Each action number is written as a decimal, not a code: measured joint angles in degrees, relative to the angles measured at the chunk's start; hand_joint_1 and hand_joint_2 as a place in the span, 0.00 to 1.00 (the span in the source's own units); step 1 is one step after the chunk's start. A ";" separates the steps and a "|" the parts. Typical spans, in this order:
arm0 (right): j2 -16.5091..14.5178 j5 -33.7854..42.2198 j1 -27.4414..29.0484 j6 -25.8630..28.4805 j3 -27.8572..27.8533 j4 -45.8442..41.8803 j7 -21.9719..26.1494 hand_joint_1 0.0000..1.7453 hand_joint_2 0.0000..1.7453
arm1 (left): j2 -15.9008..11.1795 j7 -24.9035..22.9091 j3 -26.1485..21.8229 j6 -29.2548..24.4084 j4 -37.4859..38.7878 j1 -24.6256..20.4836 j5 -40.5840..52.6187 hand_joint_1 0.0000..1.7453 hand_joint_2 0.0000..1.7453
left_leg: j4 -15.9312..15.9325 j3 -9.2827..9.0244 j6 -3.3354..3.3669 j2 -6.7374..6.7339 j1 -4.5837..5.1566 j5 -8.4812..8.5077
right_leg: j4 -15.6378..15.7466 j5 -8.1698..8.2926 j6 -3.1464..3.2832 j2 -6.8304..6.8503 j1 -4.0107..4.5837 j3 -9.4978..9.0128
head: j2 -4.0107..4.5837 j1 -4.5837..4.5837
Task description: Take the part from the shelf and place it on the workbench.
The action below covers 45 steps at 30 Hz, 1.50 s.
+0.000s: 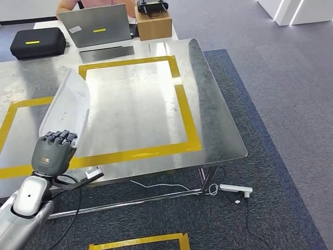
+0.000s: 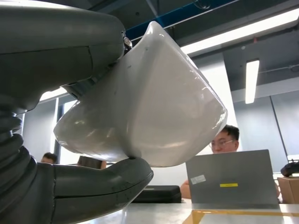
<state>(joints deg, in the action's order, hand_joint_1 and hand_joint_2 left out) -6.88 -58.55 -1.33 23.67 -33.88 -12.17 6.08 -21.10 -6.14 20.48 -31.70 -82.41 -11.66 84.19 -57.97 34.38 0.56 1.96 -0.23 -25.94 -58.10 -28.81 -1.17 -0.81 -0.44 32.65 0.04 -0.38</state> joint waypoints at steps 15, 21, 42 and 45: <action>0.01 -0.42 -0.18 -0.50 -0.15 0.00 -0.68 0.00 0.00 | 1.04 -0.22 1.00 1.92 4.60 -3.86 0.13 1.00 1.00 | -0.30 0.17 -0.32 -0.01 0.20 -0.10 | 0.02 0.05 -0.08 0.05 -0.22 -0.03 | 0.00 0.03; 0.00 -1.31 -0.44 -0.87 -0.19 0.00 -1.22 0.00 0.00 | 2.67 -1.72 2.33 3.91 12.36 -9.58 0.72 1.00 1.00 | -0.35 0.18 -0.32 -0.01 0.20 -0.09 | 0.02 0.17 -0.18 0.01 -0.22 -0.03 | 0.00 0.03; -0.09 -2.57 -0.53 -0.81 -0.90 0.00 -1.91 0.00 0.00 | 3.54 -11.33 0.85 11.07 36.80 -19.73 5.43 0.00 1.00 | -0.36 0.21 -0.32 -0.02 0.20 -0.08 | 0.02 0.17 -0.18 0.01 -0.21 -0.03 | 0.00 0.02; -0.09 -2.62 -0.52 -0.81 -0.91 0.00 -1.92 0.00 0.00 | 3.42 -11.52 0.70 11.50 37.40 -19.83 5.44 0.00 1.00 | -0.36 0.21 -0.32 -0.02 0.20 -0.08 | 0.01 0.17 -0.18 0.01 -0.22 -0.03 | 0.00 0.01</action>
<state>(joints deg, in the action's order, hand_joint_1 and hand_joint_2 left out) -6.97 -61.18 -1.85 22.86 -34.80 -12.17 4.15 -17.68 -17.66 21.18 -20.21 -45.01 -31.49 89.64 -58.33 34.59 0.24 1.94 -0.03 -26.02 -58.08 -28.63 -1.35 -0.80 -0.66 32.61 0.04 -0.37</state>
